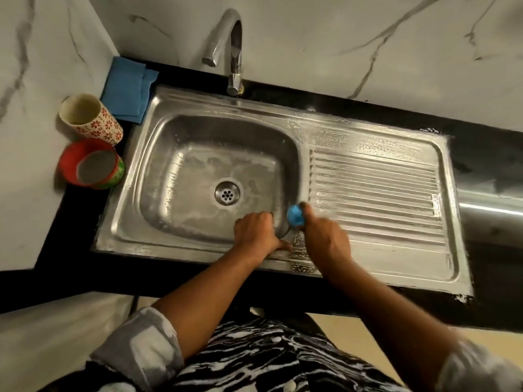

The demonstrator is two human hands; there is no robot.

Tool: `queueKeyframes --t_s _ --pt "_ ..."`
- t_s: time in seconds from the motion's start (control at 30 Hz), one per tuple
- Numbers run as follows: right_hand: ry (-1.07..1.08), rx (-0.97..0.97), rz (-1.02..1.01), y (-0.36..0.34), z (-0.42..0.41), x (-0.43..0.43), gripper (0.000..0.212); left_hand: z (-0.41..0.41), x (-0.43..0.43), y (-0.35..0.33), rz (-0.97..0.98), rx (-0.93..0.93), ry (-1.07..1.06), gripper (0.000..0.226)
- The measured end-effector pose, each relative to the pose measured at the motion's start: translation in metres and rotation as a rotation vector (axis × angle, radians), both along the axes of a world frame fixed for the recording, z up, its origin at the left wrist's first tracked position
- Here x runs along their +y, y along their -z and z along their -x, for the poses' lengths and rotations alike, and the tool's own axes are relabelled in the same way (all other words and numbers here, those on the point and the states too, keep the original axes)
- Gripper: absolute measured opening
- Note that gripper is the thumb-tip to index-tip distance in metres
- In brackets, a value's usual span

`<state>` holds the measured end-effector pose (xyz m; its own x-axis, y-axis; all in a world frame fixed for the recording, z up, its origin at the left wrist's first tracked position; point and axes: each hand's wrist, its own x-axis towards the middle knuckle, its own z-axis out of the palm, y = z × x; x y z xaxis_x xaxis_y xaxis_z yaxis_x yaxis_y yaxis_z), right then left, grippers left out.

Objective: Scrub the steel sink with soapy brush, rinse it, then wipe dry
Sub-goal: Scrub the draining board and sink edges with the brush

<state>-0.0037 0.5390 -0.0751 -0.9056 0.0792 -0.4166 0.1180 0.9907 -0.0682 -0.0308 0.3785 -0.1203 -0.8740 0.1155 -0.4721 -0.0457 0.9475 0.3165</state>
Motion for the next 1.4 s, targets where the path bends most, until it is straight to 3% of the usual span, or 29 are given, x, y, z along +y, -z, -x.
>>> queueKeyframes --t_s 0.13,0.33,0.5,0.6,0.8,0.93,1.23,1.33,1.4 --pt "-0.023 -0.043 0.004 -0.004 -0.02 -0.001 0.05 -0.004 0.001 0.001 0.018 0.055 0.008 0.084" --pt "0.019 0.117 -0.086 0.004 0.114 0.009 0.039 -0.004 0.003 0.002 0.055 0.048 0.028 0.086" --pt "0.065 0.154 -0.038 0.003 0.189 0.01 0.044 -0.006 0.005 -0.005 0.09 -0.008 -0.01 0.085" --pt "0.046 0.123 -0.011 0.0 0.152 0.014 0.04 -0.013 0.007 -0.01 0.074 0.008 -0.006 0.078" --pt "-0.09 -0.014 0.074 -0.006 -0.024 0.011 0.041 -0.019 -0.004 -0.014 0.051 0.057 -0.054 0.078" --pt "-0.075 0.001 0.059 0.001 -0.043 0.015 0.048 -0.027 -0.006 -0.012 0.05 0.069 -0.051 0.076" --pt "0.067 0.178 0.091 0.004 0.085 0.018 0.029 -0.027 0.004 -0.016 0.175 0.121 0.029 0.073" --pt "0.293 0.251 0.238 0.012 0.146 0.021 0.048 -0.033 0.007 -0.019 0.212 0.133 0.041 0.076" --pt "0.332 0.217 0.237 0.012 0.176 0.023 0.045 -0.039 0.008 -0.021 0.222 0.137 0.036 0.073"
